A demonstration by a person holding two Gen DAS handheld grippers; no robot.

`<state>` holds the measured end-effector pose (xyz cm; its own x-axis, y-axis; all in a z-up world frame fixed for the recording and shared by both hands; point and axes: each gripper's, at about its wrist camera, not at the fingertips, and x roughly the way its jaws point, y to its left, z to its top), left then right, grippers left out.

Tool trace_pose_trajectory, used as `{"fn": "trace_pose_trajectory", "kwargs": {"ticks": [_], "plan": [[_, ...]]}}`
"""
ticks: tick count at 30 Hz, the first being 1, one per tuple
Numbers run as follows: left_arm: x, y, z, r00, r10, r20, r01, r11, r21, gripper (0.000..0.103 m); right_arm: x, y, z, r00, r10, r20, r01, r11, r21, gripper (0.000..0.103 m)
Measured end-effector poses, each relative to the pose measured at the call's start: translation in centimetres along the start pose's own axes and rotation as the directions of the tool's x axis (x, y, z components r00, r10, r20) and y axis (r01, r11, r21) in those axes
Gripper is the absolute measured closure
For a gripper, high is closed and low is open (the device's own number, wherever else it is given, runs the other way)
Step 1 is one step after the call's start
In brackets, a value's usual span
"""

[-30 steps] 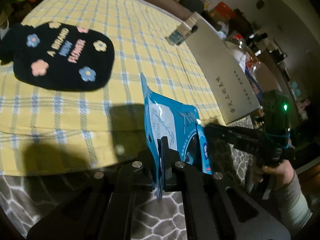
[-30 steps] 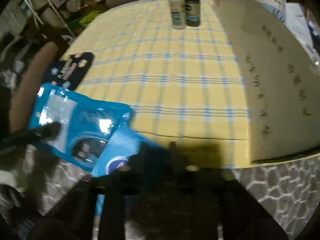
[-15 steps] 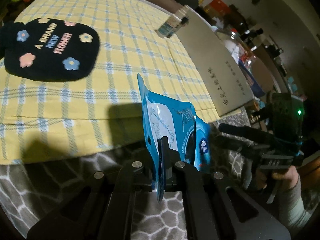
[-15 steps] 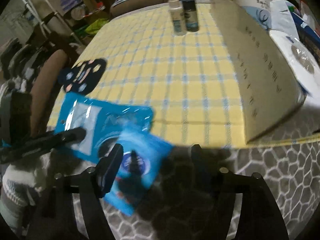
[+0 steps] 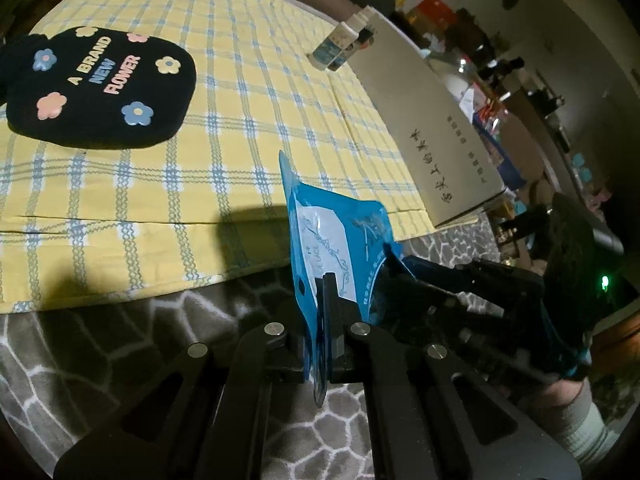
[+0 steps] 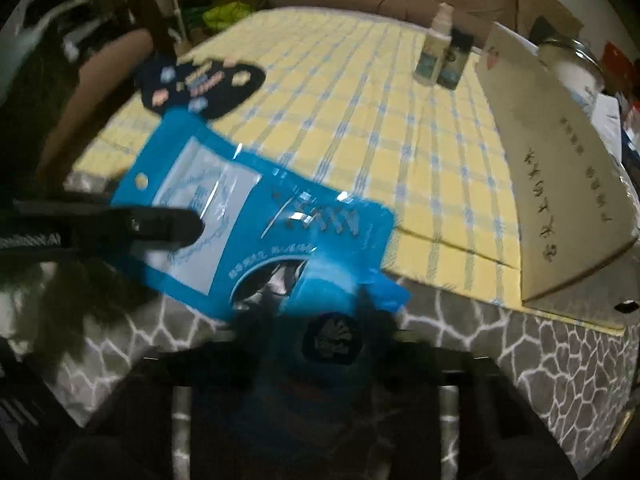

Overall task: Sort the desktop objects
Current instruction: 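Lift the Vinda pack with the right gripper while the left lifts the zip bag toward the box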

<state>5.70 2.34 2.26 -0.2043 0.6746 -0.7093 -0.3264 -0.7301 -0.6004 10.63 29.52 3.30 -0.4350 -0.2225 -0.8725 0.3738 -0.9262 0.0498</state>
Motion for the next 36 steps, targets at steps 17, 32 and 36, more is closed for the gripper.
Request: {"fn": "trace_pose_trajectory", "kwargs": {"ticks": [17,32,36], "plan": [[-0.8,0.0,1.5,0.994,-0.068,0.080,0.072,0.997,-0.042,0.101,-2.6,-4.0,0.5,0.988,0.124,0.092,-0.139,0.975,0.175,0.097],[-2.9,-8.5,5.9,0.980,-0.168,0.102,0.161,0.984,0.077,0.101,-10.1,-9.9,1.5,0.948,0.196,0.252,-0.271,0.910,0.312,0.097],[-4.1,-8.3,5.8,0.976,-0.165,0.139,0.157,0.985,0.065,0.101,-8.1,-9.5,-0.9,0.983,0.129,0.134,-0.170,0.914,0.368,0.047]]}}
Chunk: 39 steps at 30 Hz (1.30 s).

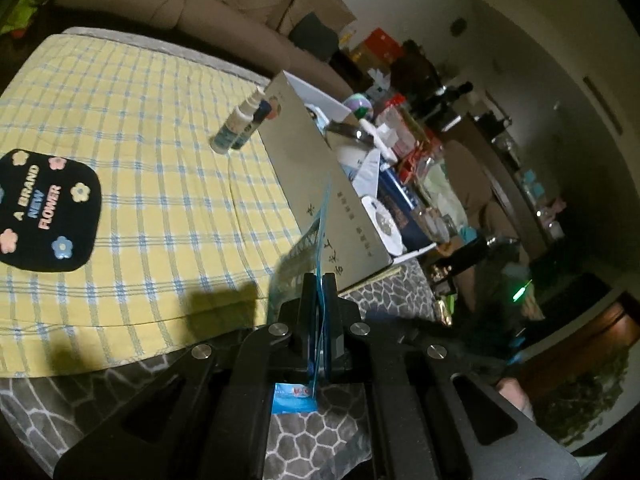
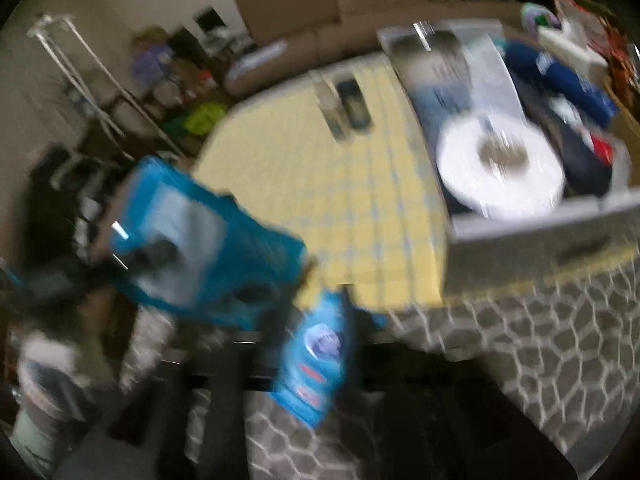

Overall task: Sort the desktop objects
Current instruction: 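Lift the Vinda pack with the right gripper while the left lifts the zip bag toward the box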

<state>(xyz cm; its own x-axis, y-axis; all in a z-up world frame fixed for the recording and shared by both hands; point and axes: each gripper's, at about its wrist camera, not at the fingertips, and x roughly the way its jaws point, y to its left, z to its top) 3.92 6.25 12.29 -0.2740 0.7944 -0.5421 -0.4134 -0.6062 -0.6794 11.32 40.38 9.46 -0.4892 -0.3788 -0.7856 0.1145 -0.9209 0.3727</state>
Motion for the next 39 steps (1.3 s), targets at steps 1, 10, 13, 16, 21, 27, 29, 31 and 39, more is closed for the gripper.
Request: {"fn": "trace_pose_trajectory", "kwargs": {"ticks": [1,10,13,16,21,27,29,31,39], "plan": [[-0.5,0.3,-0.1,1.000,-0.002,0.010,0.002,1.000,-0.012,0.101,0.8,-0.1,-1.1,1.000,-0.005,-0.018,0.006,1.000,0.030,0.044],[-3.4,3.1,-1.2,0.999,0.013,0.044,-0.010,0.998,-0.066,0.101,6.9,3.4,-4.6,0.985,-0.164,-0.061,0.168,0.983,0.076,0.040],[-3.4,3.9,-1.9,0.998,0.040,0.040,-0.038,0.998,-0.059,0.101,7.7,4.9,-4.7,0.965,-0.261,-0.020,0.261,0.965,-0.001,0.034],[-3.1,4.7,-3.0,0.997,0.070,0.028,-0.069,0.997,-0.044,0.088,8.1,5.8,-5.5,0.946,-0.325,0.000,0.324,0.942,-0.084,0.035],[-0.7,6.9,-4.9,0.989,0.150,-0.018,-0.151,0.987,-0.055,0.076,7.3,4.8,-6.1,0.948,-0.316,0.045,0.319,0.938,-0.137,0.091],[1.4,8.1,-5.7,0.970,0.238,-0.045,-0.240,0.970,-0.028,0.076,7.2,3.3,-5.2,0.973,-0.232,-0.009,0.231,0.970,-0.076,0.103],[1.5,8.3,-5.7,0.972,0.232,-0.036,-0.233,0.972,-0.038,0.076,6.5,2.4,-5.1,0.979,-0.201,-0.028,0.201,0.980,0.001,0.100],[1.8,8.4,-5.8,0.974,0.224,-0.036,-0.226,0.973,-0.042,0.085,5.3,1.5,-5.1,0.979,-0.203,-0.004,0.202,0.976,0.078,0.079],[1.0,8.3,-5.5,0.985,0.171,0.008,-0.170,0.982,-0.076,0.090,7.3,3.3,-5.5,0.959,-0.280,-0.034,0.280,0.960,0.007,0.025]]}}
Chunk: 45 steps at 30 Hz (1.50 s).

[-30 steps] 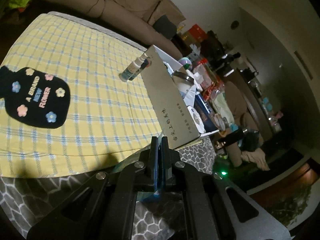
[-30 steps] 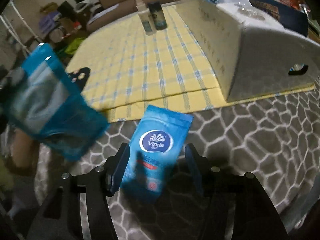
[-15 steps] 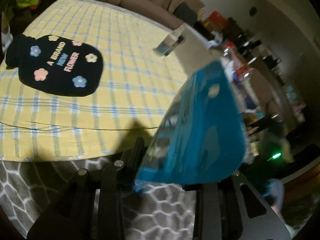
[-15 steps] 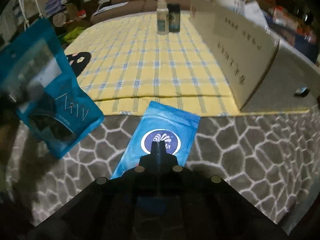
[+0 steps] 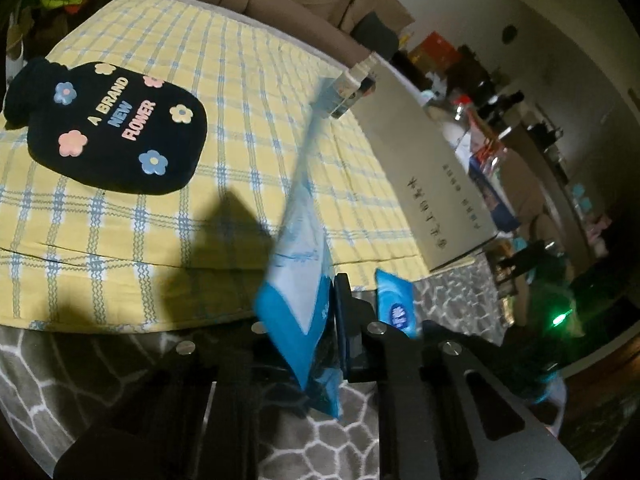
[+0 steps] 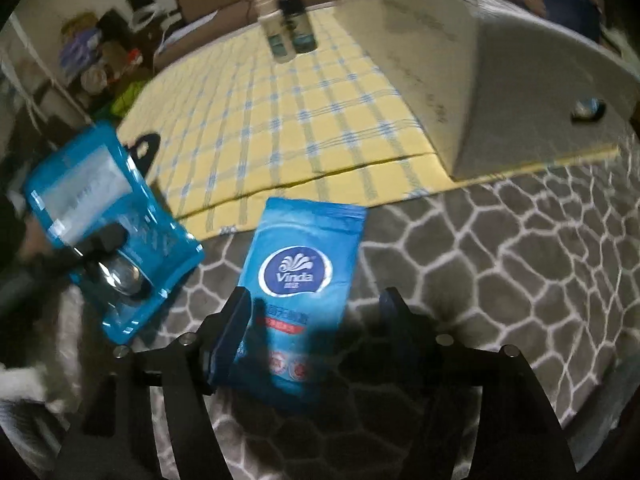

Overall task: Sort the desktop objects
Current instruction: 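Lift the Vinda pack with the right gripper while the left lifts the zip bag toward the box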

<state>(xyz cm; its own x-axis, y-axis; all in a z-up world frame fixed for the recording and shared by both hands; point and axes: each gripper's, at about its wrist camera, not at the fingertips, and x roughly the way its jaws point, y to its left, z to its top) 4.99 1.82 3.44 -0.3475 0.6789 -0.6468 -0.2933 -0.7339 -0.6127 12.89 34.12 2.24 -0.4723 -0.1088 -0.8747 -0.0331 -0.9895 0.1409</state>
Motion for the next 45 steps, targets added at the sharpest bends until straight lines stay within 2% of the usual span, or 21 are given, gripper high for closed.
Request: {"fn": "trace_pose_trajectory", "kwargs": {"ticks": [2,4,7,9,12,14,20,28,34,38,45], "plan": [[-0.6,0.4,0.3,1.000,-0.023,0.012,0.024,0.999,-0.025,0.091,0.7,1.5,-0.2,0.997,-0.078,0.011,0.079,0.995,-0.067,0.019],[-1.0,1.0,0.4,0.999,-0.039,0.019,0.040,0.998,-0.051,0.091,1.0,2.4,-0.4,0.994,-0.110,0.027,0.112,0.990,-0.089,0.019],[-0.9,1.7,0.3,0.999,-0.039,0.013,0.040,0.997,-0.066,0.091,0.8,3.0,-0.8,0.994,-0.093,0.066,0.102,0.984,-0.145,0.036],[-0.5,1.9,0.2,0.999,-0.048,0.000,0.048,0.996,-0.071,0.091,0.6,2.8,-0.7,0.996,-0.068,0.061,0.077,0.986,-0.151,0.044],[0.0,1.8,0.2,1.000,-0.020,-0.002,0.020,0.998,-0.059,0.090,0.2,2.1,-0.4,0.999,-0.018,0.046,0.024,0.991,-0.133,0.054],[0.2,1.8,0.2,1.000,-0.011,-0.002,0.010,0.998,-0.059,0.090,-0.3,2.0,-0.2,0.999,0.002,0.046,0.004,0.991,-0.134,0.066],[-0.2,0.7,0.1,1.000,-0.013,0.013,0.013,1.000,-0.020,0.091,-0.6,2.1,0.0,0.999,0.009,0.047,-0.002,0.990,-0.139,0.077],[-1.9,0.3,0.5,0.993,-0.114,0.042,0.117,0.992,-0.054,0.091,-3.8,-0.3,1.2,0.991,0.095,0.097,-0.092,0.995,-0.036,0.078],[-2.8,-2.0,1.9,0.988,-0.146,0.044,0.148,0.989,-0.027,0.091,-6.4,-1.3,3.2,0.980,0.151,0.132,-0.148,0.988,-0.037,0.078],[-3.1,-5.1,3.6,0.986,-0.163,0.044,0.163,0.987,-0.001,0.091,-8.4,-1.1,5.0,0.971,0.175,0.164,-0.161,0.982,-0.098,0.078],[-0.9,-14.7,7.1,0.983,-0.180,0.023,0.178,0.980,0.094,0.091,-12.6,-2.9,9.0,0.958,0.189,0.214,-0.148,0.970,-0.193,0.078]]}}
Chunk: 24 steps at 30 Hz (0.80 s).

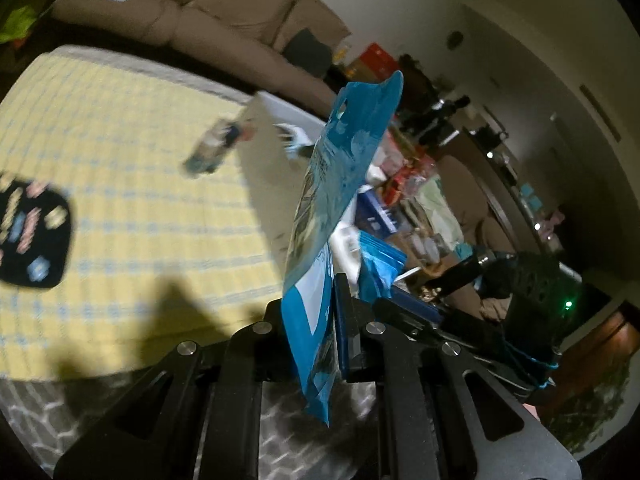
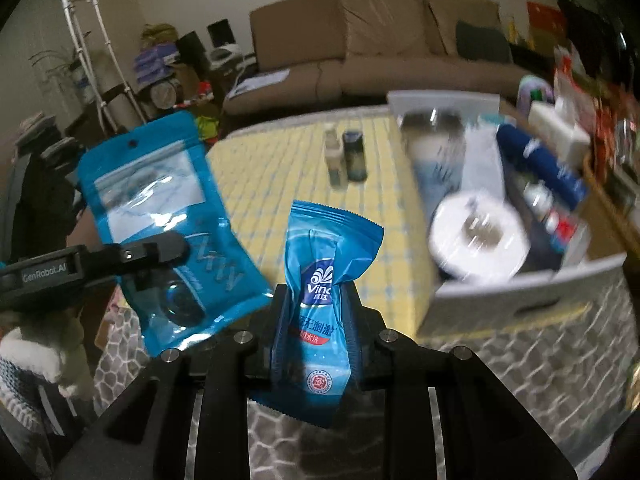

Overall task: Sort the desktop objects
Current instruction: 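Lift the Vinda pack with the right gripper while the left lifts the zip bag toward the box, then drop the Vinda pack into the box with the right gripper while the left drops the zip bag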

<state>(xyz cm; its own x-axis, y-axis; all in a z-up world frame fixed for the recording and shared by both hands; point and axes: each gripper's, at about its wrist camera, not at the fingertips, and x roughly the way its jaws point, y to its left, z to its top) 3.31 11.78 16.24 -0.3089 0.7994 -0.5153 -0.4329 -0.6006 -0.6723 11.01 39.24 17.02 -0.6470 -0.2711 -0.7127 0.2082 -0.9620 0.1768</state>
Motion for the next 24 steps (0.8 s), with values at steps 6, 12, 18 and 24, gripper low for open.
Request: {"fn": "trace_pose_trajectory", "kwargs": {"ticks": [6,12,18,24], "plan": [[5.8,-6.6,3.2,0.999,-0.038,-0.030,0.040,0.998,0.040,0.090,-2.9,-5.9,3.6,0.999,-0.048,0.024,0.049,0.999,-0.018,0.078],[12.5,-11.0,5.4,0.996,-0.056,-0.071,0.059,0.997,0.045,0.090,-4.4,-12.5,6.5,0.995,-0.095,0.028,0.095,0.995,0.001,0.078],[17.7,-13.4,7.1,0.994,-0.006,-0.108,0.014,0.997,0.073,0.091,-4.4,-18.7,8.8,0.994,-0.108,0.021,0.107,0.993,0.049,0.078],[21.4,-13.8,8.0,0.989,0.044,-0.144,-0.030,0.995,0.098,0.090,-3.0,-23.2,9.7,0.995,-0.097,-0.005,0.098,0.993,0.069,0.078]]}}
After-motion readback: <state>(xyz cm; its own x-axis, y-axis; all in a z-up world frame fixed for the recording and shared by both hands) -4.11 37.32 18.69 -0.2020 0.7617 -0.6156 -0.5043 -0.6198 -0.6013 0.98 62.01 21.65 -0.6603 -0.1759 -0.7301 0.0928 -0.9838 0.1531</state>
